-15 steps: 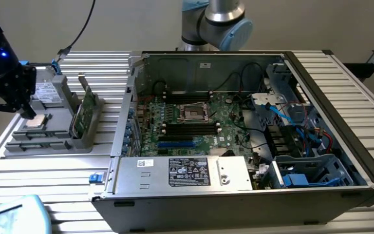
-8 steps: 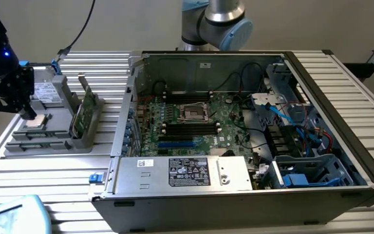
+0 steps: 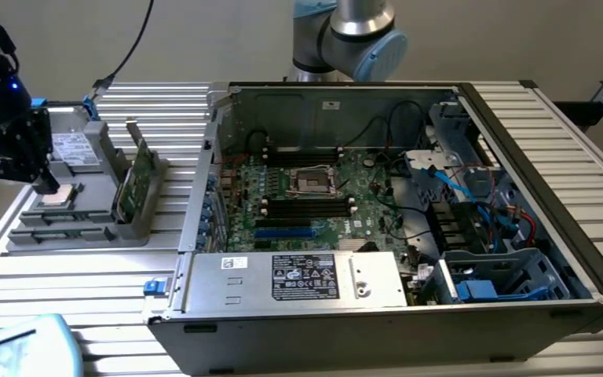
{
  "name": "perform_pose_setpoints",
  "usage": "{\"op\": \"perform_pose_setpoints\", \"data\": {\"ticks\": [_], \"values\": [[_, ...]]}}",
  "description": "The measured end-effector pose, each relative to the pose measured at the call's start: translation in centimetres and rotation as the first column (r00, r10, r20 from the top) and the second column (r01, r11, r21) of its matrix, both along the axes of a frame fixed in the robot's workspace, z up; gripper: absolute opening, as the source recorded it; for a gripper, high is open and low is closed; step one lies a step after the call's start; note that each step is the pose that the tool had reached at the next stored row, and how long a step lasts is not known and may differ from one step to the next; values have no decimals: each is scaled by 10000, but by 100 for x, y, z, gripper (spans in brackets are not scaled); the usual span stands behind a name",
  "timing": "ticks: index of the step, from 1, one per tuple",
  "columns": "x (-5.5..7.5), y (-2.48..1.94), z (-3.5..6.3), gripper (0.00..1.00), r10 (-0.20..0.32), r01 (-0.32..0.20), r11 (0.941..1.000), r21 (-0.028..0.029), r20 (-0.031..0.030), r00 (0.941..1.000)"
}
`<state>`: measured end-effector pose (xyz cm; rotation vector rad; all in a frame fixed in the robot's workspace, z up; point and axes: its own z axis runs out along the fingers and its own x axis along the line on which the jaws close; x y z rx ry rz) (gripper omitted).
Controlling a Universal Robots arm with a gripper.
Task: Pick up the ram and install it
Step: 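Pick up the ram and move it above insertion slot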
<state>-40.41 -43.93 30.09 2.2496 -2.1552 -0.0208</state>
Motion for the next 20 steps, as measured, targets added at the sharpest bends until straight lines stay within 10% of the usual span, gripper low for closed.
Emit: {"op": "perform_pose_setpoints", "data": {"ticks": [5,12,20], "values": [[-2,0,-7,11,779,-779,9970,32,0,9970],[-3,0,-17,37,780,-780,9969,32,0,9969],[-111,0,-162,37,781,-781,9969,32,-1,9969]]}}
